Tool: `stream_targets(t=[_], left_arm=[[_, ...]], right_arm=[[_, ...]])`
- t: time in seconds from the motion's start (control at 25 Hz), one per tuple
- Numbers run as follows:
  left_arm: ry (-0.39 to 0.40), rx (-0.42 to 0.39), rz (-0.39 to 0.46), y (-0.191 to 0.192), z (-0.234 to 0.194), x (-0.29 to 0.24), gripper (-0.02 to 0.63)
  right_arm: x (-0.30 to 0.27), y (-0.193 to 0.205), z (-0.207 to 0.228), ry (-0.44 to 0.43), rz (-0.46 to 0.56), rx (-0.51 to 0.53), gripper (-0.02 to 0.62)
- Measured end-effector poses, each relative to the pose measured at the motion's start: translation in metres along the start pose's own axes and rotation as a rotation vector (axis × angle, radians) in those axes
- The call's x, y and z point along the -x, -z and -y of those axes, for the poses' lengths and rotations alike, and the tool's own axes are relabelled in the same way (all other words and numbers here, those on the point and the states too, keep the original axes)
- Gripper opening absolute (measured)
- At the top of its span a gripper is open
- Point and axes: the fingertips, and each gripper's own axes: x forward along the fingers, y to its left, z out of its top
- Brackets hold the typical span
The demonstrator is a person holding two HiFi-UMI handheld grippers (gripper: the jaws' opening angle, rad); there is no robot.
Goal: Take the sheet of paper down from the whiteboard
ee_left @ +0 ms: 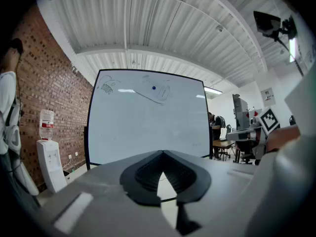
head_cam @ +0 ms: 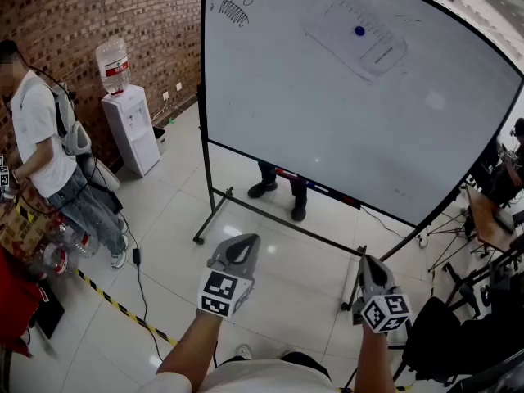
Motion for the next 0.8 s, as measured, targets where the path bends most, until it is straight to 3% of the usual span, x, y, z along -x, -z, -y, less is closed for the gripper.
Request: stream_targets(t=[0.36, 0.56, 0.8], left_arm=[[0.043, -0.025, -0.002, -0.008, -0.015, -0.045, 0.006], [0.026, -0.047, 0.002, -0.021, -0.043, -0.103, 0.006], [0.022, -0.003, 0.037, -0.045, -0.062, -0.202, 0.006]], right_arm=[[-0.037, -0.023, 0.024, 0.017, 0.034, 0.027, 0.006], [-0.087, -0.048, 0.065, 0.002, 0.079, 0.055, 0.006], [-0.162, -0.077, 0.121, -0.019, 0.127, 0.047, 0.006]])
